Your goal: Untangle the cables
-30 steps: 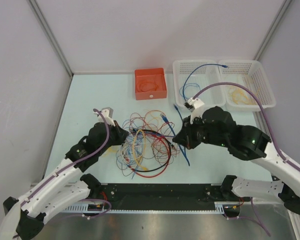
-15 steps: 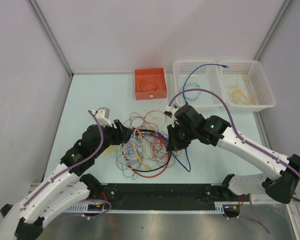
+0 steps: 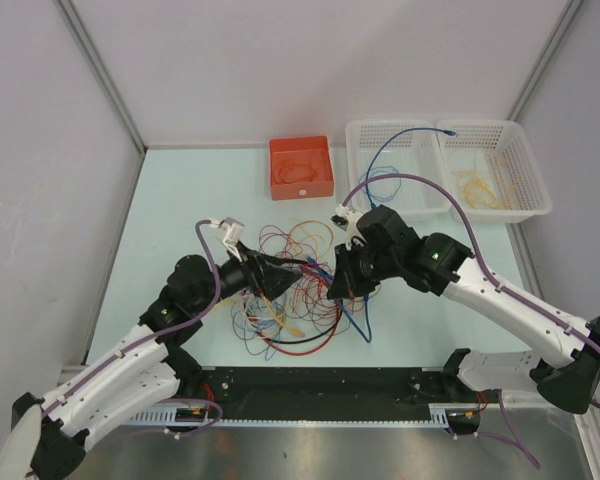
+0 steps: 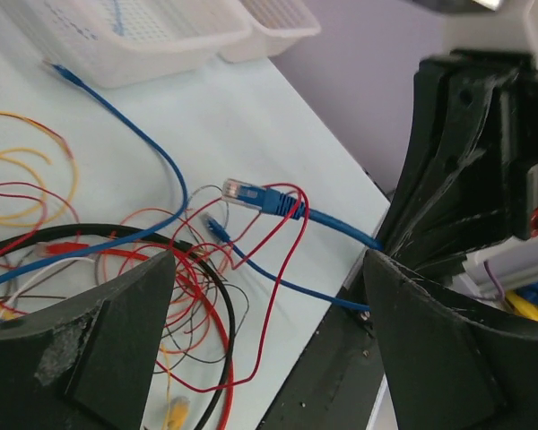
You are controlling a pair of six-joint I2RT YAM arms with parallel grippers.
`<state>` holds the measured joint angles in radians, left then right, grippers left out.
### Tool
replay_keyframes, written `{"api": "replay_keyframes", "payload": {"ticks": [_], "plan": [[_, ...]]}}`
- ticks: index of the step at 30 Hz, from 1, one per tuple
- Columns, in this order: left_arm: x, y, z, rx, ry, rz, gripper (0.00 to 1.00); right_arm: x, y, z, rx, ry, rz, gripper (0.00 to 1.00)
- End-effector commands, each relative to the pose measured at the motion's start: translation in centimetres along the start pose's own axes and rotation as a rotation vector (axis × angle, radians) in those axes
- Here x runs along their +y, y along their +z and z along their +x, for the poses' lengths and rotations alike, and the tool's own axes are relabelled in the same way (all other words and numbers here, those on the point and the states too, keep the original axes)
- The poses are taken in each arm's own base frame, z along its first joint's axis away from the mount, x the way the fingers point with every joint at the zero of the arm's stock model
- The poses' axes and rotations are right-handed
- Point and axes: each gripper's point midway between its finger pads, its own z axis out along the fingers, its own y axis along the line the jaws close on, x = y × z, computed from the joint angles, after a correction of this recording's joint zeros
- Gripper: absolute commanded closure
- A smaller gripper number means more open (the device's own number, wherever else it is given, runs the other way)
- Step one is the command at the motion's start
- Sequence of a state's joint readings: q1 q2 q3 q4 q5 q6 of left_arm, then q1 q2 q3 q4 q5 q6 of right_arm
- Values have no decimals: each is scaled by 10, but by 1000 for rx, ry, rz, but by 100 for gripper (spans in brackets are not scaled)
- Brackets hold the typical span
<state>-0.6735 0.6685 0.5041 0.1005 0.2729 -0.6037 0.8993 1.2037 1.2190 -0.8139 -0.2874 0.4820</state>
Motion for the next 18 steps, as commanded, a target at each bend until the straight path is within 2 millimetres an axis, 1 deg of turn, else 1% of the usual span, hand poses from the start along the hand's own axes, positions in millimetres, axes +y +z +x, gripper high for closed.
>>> {"api": "replay_keyframes", "payload": {"ticks": [1, 2, 4, 7, 9, 10, 11, 12, 13, 14, 16, 17, 18], "plan": [[-36, 7, 2, -19, 66, 198, 11, 33, -20, -16, -74, -7, -136, 100], [-41, 8, 5, -13, 84, 216, 11, 36, -21, -17, -78, -10, -148, 100], [-41, 13, 10, 2, 101, 210, 12, 39, -24, -17, -82, -8, -166, 100], [-37, 19, 14, 15, 104, 198, 15, 45, -26, -16, -81, -10, -194, 100], [-36, 25, 15, 18, 102, 201, 23, 50, -27, -15, -75, -19, -213, 100], [-36, 27, 14, 18, 104, 200, 29, 52, -27, -14, -74, -27, -220, 100], [-34, 31, 14, 23, 103, 185, 50, 53, -27, -13, -72, -30, -219, 100], [-31, 34, 12, 24, 105, 167, 63, 52, -27, -11, -67, -33, -214, 100], [-21, 37, 5, 1, 111, 103, 77, 50, -27, -11, -72, -41, -200, 100], [-13, 37, 1, 3, 106, 35, 100, 46, -27, -7, -61, -39, -181, 100], [5, 33, -15, -48, 108, -75, 100, 38, -27, -7, -66, -45, -142, 100], [11, 25, -29, -102, 103, -120, 100, 33, -27, -2, -52, -38, -121, 100], [14, 20, -38, -135, 95, -138, 100, 31, -28, -1, -50, -39, -108, 100]]}}
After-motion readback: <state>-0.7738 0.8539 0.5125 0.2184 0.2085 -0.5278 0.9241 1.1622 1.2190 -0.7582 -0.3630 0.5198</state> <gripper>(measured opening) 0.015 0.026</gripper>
